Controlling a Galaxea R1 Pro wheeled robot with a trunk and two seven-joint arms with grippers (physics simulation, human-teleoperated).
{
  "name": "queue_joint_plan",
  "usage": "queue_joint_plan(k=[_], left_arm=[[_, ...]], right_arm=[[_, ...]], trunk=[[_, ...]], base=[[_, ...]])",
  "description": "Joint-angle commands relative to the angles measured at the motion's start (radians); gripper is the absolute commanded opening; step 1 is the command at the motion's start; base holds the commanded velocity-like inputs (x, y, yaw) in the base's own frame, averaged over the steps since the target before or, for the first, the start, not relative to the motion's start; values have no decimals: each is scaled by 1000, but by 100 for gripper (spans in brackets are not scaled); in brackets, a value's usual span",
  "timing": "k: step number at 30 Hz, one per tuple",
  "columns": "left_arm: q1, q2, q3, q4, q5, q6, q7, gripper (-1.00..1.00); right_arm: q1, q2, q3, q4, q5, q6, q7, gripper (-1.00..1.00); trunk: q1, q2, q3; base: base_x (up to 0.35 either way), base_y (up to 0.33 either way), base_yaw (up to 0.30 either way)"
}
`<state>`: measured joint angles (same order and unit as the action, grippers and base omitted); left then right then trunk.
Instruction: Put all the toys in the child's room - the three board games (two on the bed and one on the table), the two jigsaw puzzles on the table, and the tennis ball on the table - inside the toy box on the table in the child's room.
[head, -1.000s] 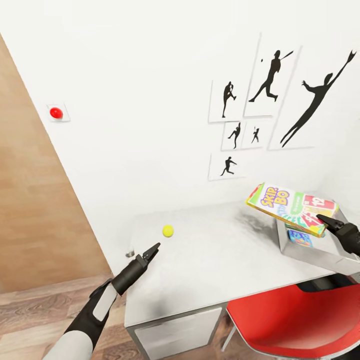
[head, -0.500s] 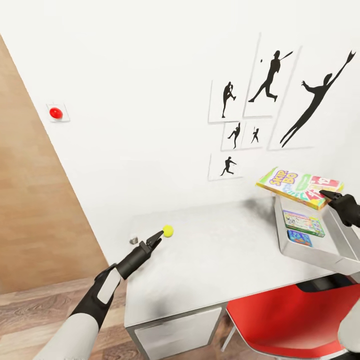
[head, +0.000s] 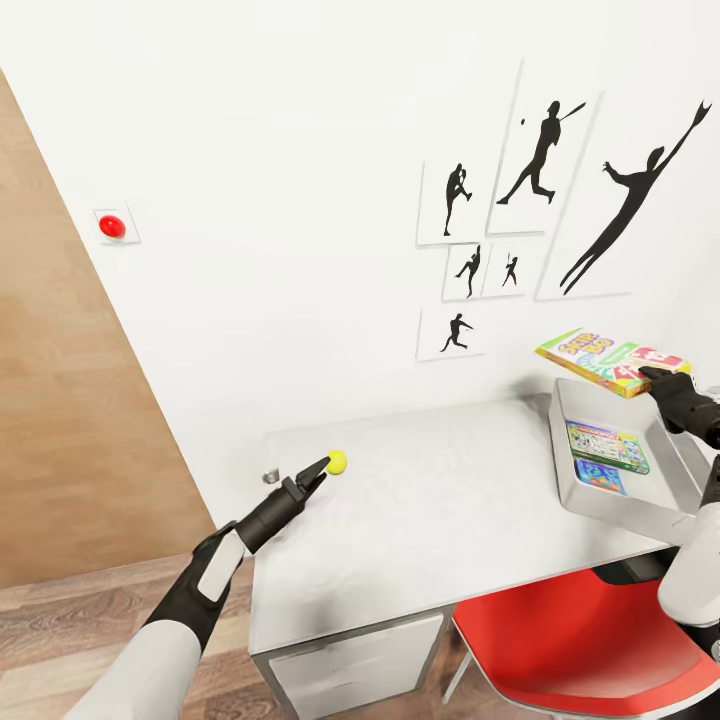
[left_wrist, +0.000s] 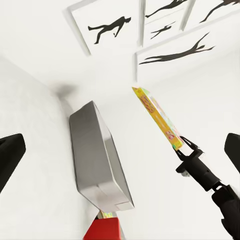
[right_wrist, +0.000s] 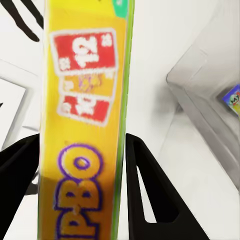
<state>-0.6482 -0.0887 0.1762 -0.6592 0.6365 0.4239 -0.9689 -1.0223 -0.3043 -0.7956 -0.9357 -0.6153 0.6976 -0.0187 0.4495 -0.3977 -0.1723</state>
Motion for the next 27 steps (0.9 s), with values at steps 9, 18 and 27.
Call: queue_joint_plan(k=[9, 18, 27], left_arm=[[-2, -4, -19, 0, 6, 20, 0, 100], [-2, -5, -25, 0, 7, 22, 2, 100], [-2, -5, -27, 0, 8, 22, 4, 100]], right_arm=[[-28, 1, -4, 88, -23, -41, -71, -100], [-35, -2, -5, 120, -60, -52, -126, -100], [-38, -3, -5, 163, -94, -71, -142, -100]], trunk=[[1, -2, 0], [1, -2, 4], [1, -2, 8]], base=[[0, 0, -106], [0, 0, -234], [0, 0, -266]])
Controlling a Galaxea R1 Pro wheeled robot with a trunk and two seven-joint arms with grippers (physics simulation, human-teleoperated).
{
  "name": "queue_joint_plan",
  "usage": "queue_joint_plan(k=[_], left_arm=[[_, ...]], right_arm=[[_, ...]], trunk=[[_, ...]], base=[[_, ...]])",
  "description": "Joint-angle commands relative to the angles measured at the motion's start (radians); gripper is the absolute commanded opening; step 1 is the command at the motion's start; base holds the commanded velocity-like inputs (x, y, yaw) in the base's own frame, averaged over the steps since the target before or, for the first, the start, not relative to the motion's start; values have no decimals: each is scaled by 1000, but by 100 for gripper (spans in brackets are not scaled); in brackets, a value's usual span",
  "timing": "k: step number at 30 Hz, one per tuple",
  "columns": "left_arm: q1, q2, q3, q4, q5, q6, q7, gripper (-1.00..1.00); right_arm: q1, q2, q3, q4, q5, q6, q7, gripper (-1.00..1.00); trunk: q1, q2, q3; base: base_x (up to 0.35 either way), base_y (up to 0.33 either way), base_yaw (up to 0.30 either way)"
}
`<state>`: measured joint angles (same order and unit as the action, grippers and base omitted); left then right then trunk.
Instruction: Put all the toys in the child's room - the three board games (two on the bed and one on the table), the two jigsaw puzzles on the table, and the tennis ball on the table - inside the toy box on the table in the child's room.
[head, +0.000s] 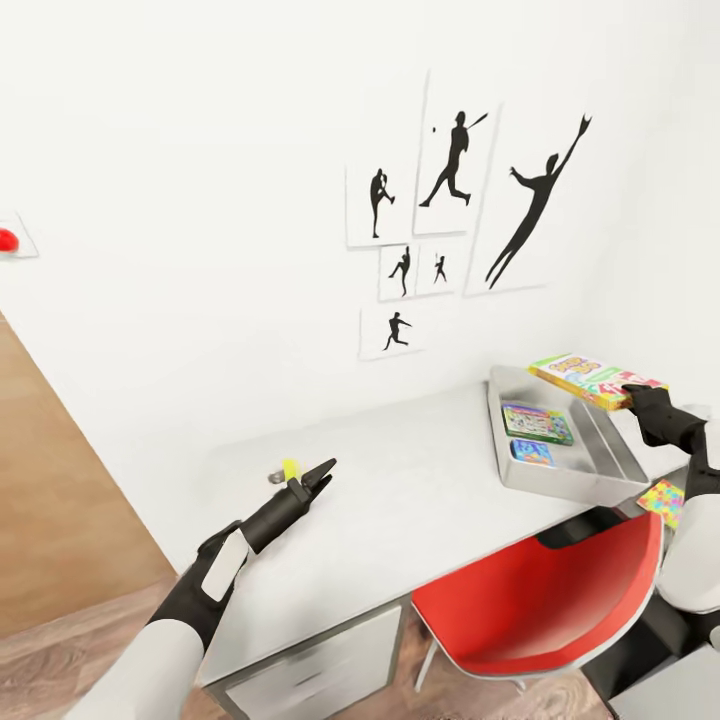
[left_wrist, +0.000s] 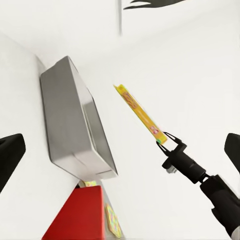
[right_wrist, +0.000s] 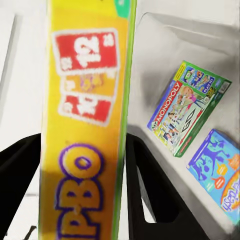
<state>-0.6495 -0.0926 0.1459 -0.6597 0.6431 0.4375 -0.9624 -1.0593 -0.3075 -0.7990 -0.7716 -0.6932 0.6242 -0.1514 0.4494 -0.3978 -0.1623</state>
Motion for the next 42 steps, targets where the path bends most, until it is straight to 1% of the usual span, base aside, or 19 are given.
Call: queue_joint_plan(k=[1, 5, 12, 15, 16, 19, 20, 24, 25, 27, 28, 33, 34, 37, 42], left_arm=[[-1, -1, 4, 0, 1, 9, -3, 100], [-1, -1, 3, 0, 1, 9, -2, 100], [-1, 0, 3, 0, 1, 9, -1, 100], [-1, 0, 3, 0, 1, 9, -1, 100], [-1, 0, 3, 0, 1, 9, -1, 100], [-1, 0, 3, 0, 1, 9, -1, 100], [-1, 0, 3, 0, 1, 9, -1, 100], [-1, 0, 3, 0, 1, 9, -1, 100], [-1, 0, 3, 0, 1, 9, -1, 100], [-1, 0, 3, 0, 1, 9, -1, 100], [-1, 0, 3, 0, 1, 9, -1, 100], [-1, 1, 2, 0, 1, 10, -1, 100], [-1, 1, 2, 0, 1, 10, -1, 100], [-1, 1, 1, 0, 0, 10, -1, 100], [-1, 1, 0, 0, 1, 10, -1, 100]], right_arm=[[-3, 0, -2, 9, -19, -4, -11, -100], [-6, 0, -2, 27, -22, -19, -12, -100], [-20, 9, -1, 48, -47, -40, -13, -100], [-39, 33, 2, 53, -59, -51, -12, -100], [-39, 33, 2, 53, -59, -51, -12, -100], [-69, 60, 5, 59, -64, -77, -13, -100], [-69, 60, 5, 59, -64, -77, -13, -100], [-113, 86, 9, 86, -66, -141, -14, -100], [-113, 86, 9, 86, -66, -141, -14, -100], [-131, 97, 10, 111, -66, -178, -14, -100], [-131, 97, 10, 111, -66, -178, -14, -100], [-171, 126, 11, 164, -66, -254, -13, -100], [-171, 126, 11, 164, -66, -254, -13, -100], [-180, 143, 12, 184, -65, -278, -13, -100], [-182, 155, 12, 197, -65, -289, -13, -100]], trunk=[[1, -2, -2], [1, -2, 0], [1, -2, 2], [1, -2, 2], [1, -2, 3], [1, -2, 3], [1, -2, 3], [1, -2, 3], [1, -2, 3], [1, -2, 3], [1, -2, 3], [1, -2, 3], [1, -2, 3], [1, -2, 3], [1, -2, 3]], base=[[0, 0, -271], [0, 0, -263], [0, 0, -139], [0, 0, -59], [0, 0, -46], [0, 0, -30], [0, 0, -24], [0, 0, -14], [0, 0, -10], [0, 0, -7], [0, 0, -6], [0, 0, -3], [0, 0, -2], [0, 0, -1], [0, 0, 0]])
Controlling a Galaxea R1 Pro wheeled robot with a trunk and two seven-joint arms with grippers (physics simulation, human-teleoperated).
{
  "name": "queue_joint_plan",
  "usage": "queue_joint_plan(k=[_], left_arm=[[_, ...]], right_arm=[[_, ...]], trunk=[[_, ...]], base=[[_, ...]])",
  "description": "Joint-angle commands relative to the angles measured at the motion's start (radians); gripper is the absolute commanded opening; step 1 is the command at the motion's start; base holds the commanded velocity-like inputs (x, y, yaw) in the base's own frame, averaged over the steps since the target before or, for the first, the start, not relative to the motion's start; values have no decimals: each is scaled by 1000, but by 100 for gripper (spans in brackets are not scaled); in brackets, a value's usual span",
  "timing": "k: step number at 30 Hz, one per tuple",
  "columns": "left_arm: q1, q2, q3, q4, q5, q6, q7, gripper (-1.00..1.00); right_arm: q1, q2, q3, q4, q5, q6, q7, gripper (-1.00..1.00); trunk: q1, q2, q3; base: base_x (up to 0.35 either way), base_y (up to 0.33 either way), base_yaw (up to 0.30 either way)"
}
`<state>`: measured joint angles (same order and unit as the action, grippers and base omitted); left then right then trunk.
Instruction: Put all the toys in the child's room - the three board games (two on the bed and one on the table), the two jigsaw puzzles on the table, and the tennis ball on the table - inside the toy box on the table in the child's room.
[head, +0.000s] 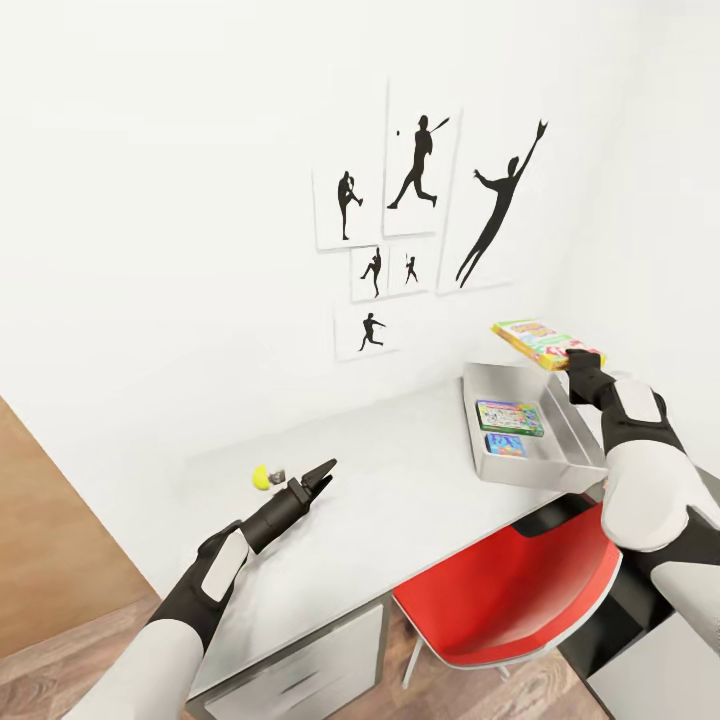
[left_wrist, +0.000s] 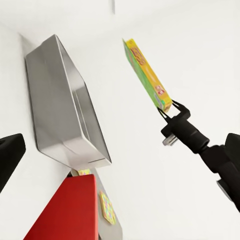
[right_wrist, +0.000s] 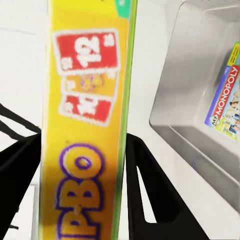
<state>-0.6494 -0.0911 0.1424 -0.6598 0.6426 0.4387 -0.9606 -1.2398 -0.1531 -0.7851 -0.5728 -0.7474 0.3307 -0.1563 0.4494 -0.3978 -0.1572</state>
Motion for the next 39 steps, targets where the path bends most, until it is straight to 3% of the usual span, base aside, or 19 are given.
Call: queue_joint_plan(k=[1, 21, 39], left_arm=[[-1, -1, 4, 0, 1, 9, -3, 100], [-2, -1, 3, 0, 0, 12, -3, 100], [-3, -1, 2, 0, 0, 12, 0, 100]], right_arm=[[-1, 3, -2, 1, -11, 2, -9, -100], [31, 9, -2, 10, -12, -7, -8, -100], [42, 5, -3, 11, -14, -9, -10, -100]], trunk=[[1, -2, -2], [1, -2, -4], [1, -2, -28]], base=[[0, 0, 0], [0, 0, 0], [0, 0, 46]])
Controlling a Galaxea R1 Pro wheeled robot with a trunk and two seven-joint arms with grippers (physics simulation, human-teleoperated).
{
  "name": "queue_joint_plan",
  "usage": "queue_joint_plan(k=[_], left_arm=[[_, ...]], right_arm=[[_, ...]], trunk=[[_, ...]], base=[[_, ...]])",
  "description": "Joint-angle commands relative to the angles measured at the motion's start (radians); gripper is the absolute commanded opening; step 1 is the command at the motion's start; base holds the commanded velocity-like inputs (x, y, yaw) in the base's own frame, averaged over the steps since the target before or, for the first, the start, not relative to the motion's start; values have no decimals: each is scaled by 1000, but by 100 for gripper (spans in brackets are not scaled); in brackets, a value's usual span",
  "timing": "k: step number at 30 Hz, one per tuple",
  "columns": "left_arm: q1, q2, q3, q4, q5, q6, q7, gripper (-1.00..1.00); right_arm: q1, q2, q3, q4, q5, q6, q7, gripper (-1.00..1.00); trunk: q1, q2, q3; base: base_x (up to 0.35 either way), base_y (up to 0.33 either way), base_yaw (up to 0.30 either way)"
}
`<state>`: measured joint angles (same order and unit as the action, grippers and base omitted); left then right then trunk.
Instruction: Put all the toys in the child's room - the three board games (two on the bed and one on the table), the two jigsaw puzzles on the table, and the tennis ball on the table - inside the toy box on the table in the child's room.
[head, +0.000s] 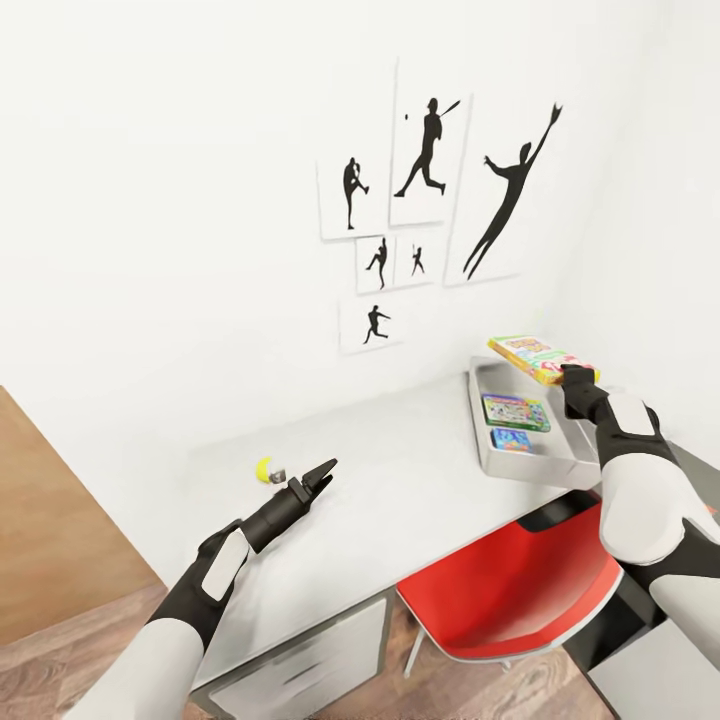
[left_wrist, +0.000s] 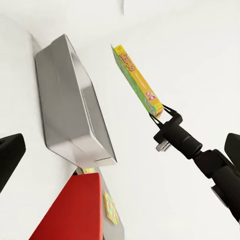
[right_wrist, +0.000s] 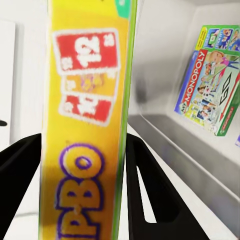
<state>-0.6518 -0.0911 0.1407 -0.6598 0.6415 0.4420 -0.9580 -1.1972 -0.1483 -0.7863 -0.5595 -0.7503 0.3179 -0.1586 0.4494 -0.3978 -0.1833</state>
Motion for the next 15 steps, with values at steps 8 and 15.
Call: queue_joint_plan(k=[8, 15], left_arm=[[-1, -1, 4, -1, 1, 16, -1, 100], [-1, -2, 6, -36, 10, 64, 0, 100]], right_arm=[[-1, -1, -2, -2, -12, 4, -8, -100], [-2, -5, -5, 8, -12, 4, -9, -100]], trunk=[[1, -2, -15], [1, -2, -26]], base=[[0, 0, 73], [0, 0, 81]])
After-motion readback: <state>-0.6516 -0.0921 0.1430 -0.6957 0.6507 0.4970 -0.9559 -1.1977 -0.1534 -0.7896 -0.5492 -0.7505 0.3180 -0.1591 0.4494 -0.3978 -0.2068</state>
